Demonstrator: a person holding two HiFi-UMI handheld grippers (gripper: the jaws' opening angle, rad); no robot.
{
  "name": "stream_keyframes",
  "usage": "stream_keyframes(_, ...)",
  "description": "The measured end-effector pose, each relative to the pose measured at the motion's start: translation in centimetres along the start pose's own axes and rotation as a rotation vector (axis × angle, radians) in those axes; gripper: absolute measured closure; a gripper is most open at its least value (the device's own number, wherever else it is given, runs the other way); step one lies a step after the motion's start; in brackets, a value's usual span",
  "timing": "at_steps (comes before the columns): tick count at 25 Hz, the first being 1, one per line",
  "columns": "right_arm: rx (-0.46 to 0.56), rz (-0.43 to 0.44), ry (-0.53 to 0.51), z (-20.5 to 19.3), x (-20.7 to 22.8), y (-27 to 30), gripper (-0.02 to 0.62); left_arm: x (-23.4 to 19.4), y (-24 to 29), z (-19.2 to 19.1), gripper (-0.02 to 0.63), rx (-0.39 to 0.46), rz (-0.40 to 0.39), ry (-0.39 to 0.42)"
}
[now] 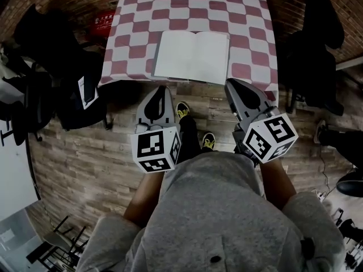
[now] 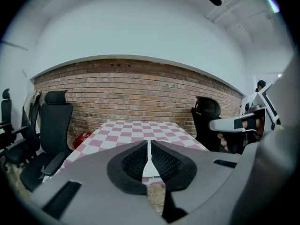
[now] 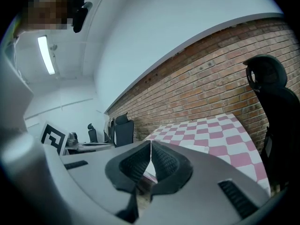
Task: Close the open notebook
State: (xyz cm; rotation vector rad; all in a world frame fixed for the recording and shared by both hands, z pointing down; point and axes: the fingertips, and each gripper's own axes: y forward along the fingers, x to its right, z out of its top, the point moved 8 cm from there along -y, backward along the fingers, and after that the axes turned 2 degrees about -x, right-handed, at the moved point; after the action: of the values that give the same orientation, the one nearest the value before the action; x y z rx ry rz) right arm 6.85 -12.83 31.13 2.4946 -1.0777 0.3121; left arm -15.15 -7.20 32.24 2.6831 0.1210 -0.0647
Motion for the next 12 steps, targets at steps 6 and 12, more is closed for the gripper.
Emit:
stream_keyframes(6, -0.041, -0.007, 0.004, -0.4, 0.3, 2.8, 0.569, -2.4, 2.6, -0.9, 0.535, -0.048, 0.019, -0.013)
stream_keyframes(12, -0.083, -0.004, 0.023, -1.1, 0.3, 5.2, 0.569, -5.0, 5.1, -2.6, 0.464, -0.114, 0.027, -0.061)
